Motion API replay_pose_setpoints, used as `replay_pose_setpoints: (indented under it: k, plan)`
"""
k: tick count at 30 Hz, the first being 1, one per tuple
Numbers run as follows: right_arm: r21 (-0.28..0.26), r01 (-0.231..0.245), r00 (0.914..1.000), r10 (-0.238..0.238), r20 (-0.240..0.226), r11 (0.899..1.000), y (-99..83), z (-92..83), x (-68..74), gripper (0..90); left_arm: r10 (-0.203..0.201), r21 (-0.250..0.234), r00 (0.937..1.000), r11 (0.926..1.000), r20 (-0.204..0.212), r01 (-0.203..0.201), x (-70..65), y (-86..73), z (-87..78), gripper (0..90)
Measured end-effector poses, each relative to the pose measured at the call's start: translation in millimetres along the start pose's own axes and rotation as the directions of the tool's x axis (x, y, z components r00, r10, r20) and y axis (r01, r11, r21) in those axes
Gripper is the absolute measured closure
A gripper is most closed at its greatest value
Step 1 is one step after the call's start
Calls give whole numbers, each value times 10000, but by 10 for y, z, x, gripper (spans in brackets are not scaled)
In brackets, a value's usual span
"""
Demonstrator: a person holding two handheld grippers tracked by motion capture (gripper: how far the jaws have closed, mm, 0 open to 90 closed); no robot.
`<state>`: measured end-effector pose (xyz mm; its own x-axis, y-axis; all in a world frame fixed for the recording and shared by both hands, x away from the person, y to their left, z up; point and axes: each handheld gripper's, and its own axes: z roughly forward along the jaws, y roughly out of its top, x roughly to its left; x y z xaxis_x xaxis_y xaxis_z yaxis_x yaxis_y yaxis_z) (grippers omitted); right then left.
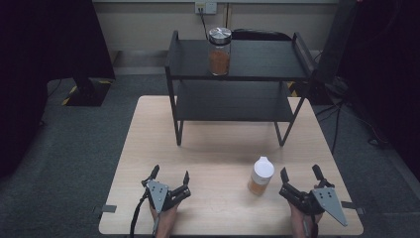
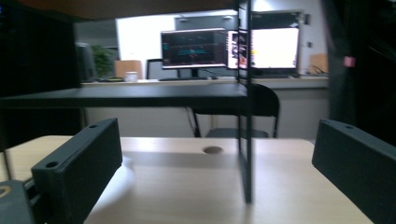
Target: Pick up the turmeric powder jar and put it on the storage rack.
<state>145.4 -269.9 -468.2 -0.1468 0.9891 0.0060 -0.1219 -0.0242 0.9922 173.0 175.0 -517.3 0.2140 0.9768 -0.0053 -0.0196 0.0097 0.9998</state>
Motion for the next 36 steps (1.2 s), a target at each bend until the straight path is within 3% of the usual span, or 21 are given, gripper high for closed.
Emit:
replay_pose_setpoints:
  k: [5, 11, 21, 28, 36]
  plan:
    - [84, 96, 9977, -90, -671, 9999, 19, 91, 149, 1, 3, 2, 10000, 10000, 1, -3, 0, 0, 0, 1]
    - [475, 218, 9940, -165, -1077, 9986, -57, 170, 273, 1, 4, 4, 10000, 10000, -2, -4, 0, 1, 0, 1]
    - [972, 864, 9926, -773, -935, 9915, -260, 211, 464, 60, 6, 4, 10000, 10000, 11, -6, 3, 1, 0, 0]
    - [1313, 403, 9968, -308, -736, 9905, -350, 206, 475, 116, 6, 2, 10000, 10000, 11, -6, 2, 1, 0, 1]
    - [1546, 164, 9948, -5, -1023, 9878, -329, 228, 407, 219, 7, 3, 10000, 10000, 10, -7, 2, 1, 0, 1]
